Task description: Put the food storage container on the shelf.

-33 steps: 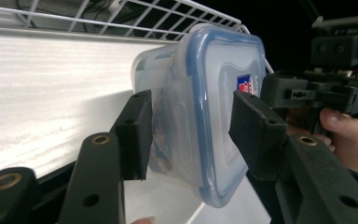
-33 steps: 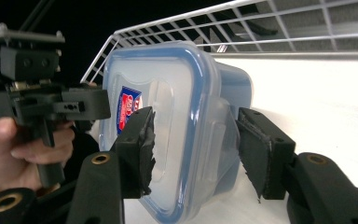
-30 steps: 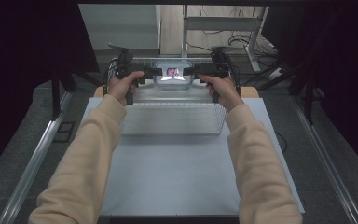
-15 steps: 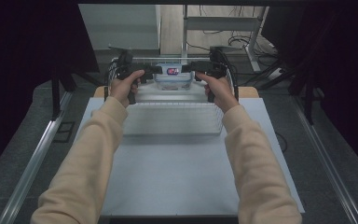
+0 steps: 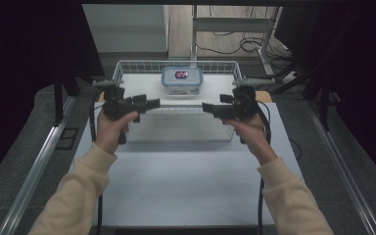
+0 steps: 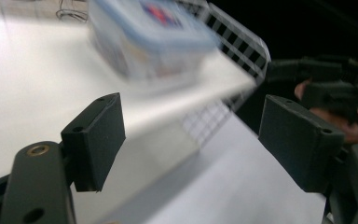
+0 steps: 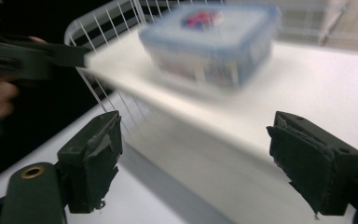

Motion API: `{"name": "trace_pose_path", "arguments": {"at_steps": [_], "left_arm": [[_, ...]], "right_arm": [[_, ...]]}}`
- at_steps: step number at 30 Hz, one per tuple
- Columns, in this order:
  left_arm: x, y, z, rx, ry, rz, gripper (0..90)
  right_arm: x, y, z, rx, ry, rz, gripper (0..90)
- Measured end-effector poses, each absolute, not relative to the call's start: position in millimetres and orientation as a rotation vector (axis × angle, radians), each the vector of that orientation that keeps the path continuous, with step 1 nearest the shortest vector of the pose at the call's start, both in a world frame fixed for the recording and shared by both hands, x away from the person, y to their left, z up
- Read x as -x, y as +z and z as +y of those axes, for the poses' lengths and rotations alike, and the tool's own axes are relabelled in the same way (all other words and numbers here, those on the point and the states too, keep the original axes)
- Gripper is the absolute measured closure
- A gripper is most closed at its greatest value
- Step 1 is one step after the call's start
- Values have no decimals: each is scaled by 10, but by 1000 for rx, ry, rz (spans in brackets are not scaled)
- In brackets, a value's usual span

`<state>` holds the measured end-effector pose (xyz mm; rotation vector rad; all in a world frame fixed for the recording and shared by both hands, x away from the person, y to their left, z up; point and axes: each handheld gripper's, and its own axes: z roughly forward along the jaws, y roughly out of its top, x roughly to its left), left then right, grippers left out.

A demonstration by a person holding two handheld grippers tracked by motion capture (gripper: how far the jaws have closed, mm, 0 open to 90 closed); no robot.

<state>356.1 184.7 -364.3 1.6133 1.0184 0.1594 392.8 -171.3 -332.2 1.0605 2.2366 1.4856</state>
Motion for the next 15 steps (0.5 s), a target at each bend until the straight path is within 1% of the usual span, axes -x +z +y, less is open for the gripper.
{"name": "trace_pose_path", "arguments": {"at_steps": [4, 8, 12, 15], "left_arm": [[-3199, -3999, 1792, -1697, 168, 1018, 228], [-2926, -4313, 1718, -1793, 248, 1032, 228], [-2799, -4582, 1644, -1910, 309, 1040, 226], [-2778, -4707, 1617, -1935, 309, 1060, 224]], "right_arm": [[-3540, -3635, -1898, -1036, 1471, 2255, 183], [-3221, -3891, -2070, -1021, 1474, 2248, 196], [-3003, -4174, -2194, -1008, 1400, 2255, 198], [-2925, -4372, -2271, -1025, 1388, 2253, 209]]}}
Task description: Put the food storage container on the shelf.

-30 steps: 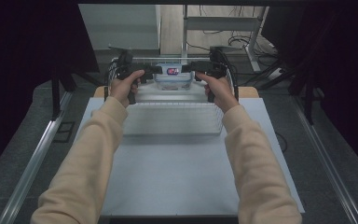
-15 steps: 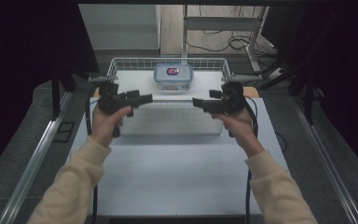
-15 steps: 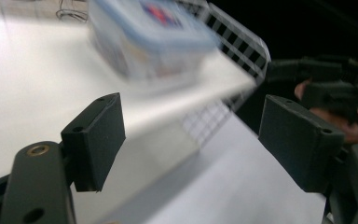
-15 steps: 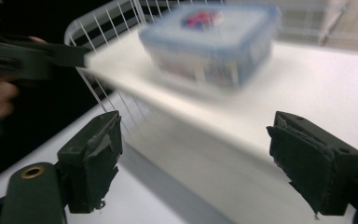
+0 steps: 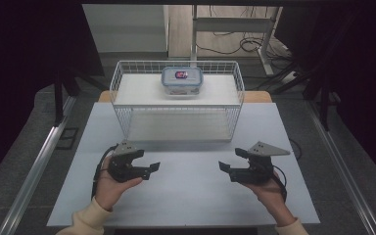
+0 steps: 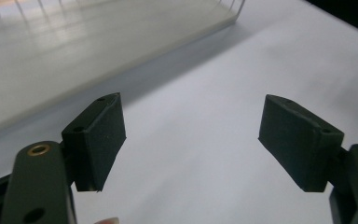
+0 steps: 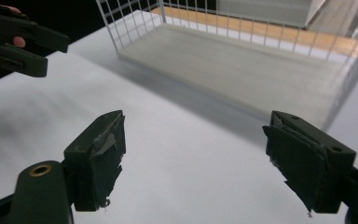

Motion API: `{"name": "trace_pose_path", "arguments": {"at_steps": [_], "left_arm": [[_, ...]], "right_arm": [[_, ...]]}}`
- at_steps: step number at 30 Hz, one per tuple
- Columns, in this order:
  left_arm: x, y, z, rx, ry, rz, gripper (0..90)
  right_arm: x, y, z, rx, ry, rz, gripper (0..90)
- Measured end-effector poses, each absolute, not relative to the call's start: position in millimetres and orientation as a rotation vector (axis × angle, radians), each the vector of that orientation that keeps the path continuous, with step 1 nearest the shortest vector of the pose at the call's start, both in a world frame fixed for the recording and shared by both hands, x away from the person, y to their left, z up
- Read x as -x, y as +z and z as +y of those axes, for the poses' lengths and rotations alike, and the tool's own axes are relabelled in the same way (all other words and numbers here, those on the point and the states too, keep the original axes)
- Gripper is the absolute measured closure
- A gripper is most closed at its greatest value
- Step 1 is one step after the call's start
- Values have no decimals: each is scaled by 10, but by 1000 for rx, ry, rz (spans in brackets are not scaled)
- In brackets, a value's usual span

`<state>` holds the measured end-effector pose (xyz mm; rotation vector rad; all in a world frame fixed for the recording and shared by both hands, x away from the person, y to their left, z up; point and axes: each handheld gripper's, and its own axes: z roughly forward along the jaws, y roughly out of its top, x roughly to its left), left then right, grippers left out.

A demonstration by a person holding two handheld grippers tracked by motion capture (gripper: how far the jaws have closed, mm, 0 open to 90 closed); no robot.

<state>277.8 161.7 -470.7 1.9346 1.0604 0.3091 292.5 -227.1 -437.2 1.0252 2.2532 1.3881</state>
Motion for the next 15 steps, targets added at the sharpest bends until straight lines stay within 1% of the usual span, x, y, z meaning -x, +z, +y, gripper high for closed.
{"name": "trace_pose_path", "arguments": {"at_steps": [3, 7, 12, 15], "left_arm": [[-2770, -4770, 1595, -1953, 313, 1066, 222], [-2769, -4788, 1605, -1944, 321, 1074, 222], [-2763, -4796, 1607, -1953, 332, 1071, 220], [-2751, -4811, 1611, -1966, 364, 1072, 208]], "right_arm": [[-2912, -4534, -2325, -1045, 1355, 2290, 213], [-2899, -4648, -2422, -1082, 1347, 2278, 217], [-2901, -4659, -2464, -1096, 1360, 2244, 216], [-2892, -4656, -2461, -1081, 1364, 2229, 210]]}}
